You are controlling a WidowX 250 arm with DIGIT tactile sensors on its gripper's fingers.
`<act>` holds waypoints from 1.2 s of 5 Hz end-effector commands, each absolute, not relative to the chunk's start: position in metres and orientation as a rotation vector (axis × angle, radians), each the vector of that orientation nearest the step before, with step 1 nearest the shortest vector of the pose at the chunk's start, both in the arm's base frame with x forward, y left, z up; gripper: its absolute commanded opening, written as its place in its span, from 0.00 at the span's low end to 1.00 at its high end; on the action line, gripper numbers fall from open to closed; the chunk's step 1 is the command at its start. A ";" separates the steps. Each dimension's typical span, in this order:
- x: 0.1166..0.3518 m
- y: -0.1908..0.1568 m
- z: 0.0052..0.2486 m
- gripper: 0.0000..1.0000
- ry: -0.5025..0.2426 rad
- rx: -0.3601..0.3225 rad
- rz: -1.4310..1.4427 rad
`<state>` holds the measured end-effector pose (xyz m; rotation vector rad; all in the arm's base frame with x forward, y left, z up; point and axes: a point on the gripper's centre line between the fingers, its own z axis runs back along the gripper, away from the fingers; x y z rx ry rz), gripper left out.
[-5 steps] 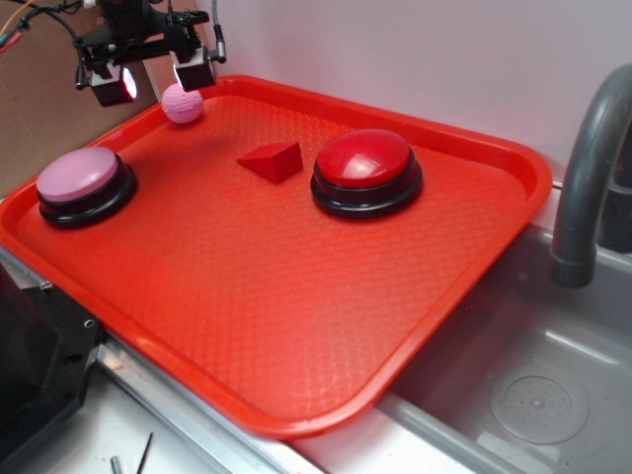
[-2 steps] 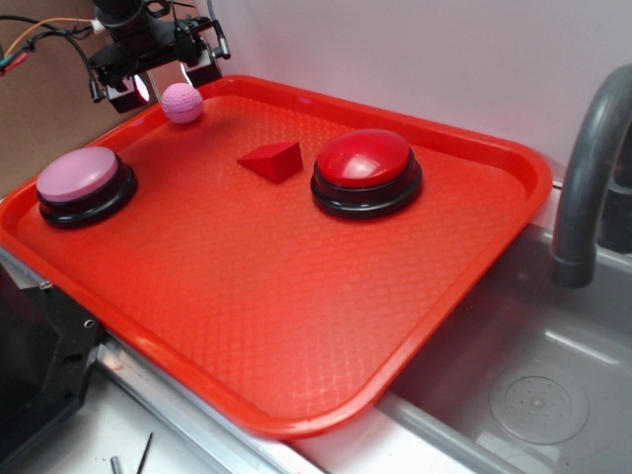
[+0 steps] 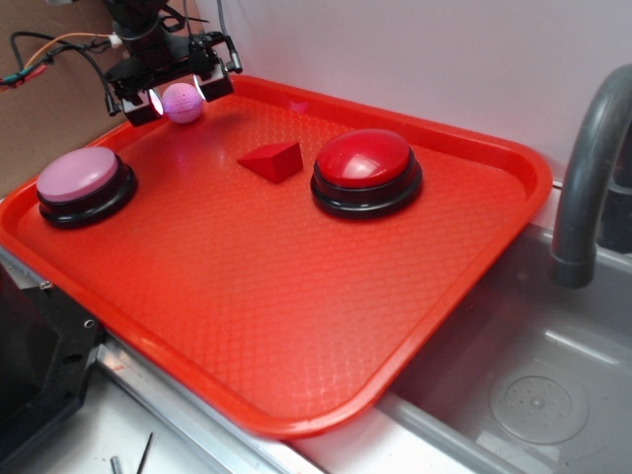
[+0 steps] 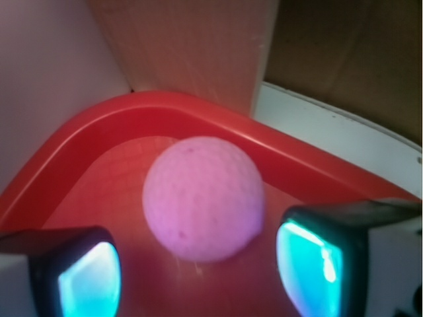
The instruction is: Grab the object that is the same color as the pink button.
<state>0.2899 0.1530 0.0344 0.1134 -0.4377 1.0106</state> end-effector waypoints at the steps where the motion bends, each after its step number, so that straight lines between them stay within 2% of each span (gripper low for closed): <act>1: 0.294 0.179 0.044 1.00 -0.445 0.118 1.036; 2: 0.299 0.187 0.041 0.42 -0.432 0.154 1.045; 3: 0.303 0.195 0.032 0.09 -0.408 0.175 1.059; 4: 0.302 0.193 0.034 0.00 -0.406 0.178 1.052; 5: 0.289 0.176 0.057 0.00 -0.429 0.128 0.989; 6: 0.272 0.155 0.087 0.00 -0.363 0.044 0.933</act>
